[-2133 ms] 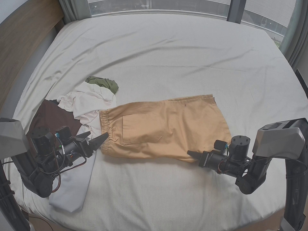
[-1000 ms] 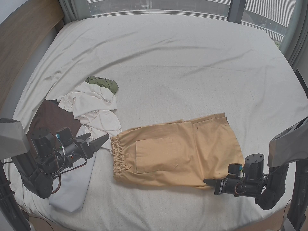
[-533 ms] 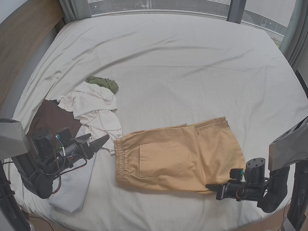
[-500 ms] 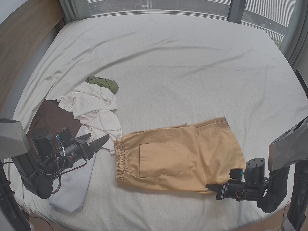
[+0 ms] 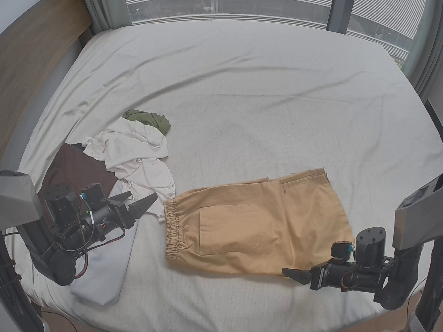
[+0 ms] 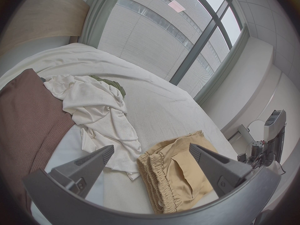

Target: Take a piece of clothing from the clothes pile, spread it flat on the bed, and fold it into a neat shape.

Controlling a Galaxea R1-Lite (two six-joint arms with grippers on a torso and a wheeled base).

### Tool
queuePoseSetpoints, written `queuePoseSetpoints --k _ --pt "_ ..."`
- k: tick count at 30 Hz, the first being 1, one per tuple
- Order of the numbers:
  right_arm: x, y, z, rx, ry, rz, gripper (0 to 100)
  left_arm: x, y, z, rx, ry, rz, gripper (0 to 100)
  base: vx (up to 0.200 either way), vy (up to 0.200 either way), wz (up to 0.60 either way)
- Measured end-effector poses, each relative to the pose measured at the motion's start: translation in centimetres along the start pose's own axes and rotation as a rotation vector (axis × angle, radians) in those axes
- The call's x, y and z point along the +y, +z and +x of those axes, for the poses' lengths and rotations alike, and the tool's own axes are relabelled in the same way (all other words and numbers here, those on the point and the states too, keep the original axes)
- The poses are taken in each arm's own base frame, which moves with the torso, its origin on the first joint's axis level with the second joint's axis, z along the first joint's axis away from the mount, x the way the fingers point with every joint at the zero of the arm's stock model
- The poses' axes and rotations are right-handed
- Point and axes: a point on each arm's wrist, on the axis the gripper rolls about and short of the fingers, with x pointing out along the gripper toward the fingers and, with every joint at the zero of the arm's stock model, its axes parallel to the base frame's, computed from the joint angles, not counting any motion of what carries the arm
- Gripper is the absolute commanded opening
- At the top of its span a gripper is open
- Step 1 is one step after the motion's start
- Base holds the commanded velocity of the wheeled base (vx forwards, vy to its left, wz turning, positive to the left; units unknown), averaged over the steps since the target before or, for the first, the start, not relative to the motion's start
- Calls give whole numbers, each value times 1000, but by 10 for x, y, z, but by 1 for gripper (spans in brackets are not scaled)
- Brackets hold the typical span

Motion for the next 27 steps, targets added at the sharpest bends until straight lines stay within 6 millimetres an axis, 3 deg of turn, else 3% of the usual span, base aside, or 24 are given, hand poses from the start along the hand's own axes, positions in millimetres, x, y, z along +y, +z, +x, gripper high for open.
queuePoseSetpoints --k 16,27 --pt "40 20 -46 -124 142 -25 100 -1 -3 0 11 -6 -3 100 0 0 0" --pt "45 25 -73 -146 142 -24 100 -1 -6 2 25 -9 -18 100 0 0 0"
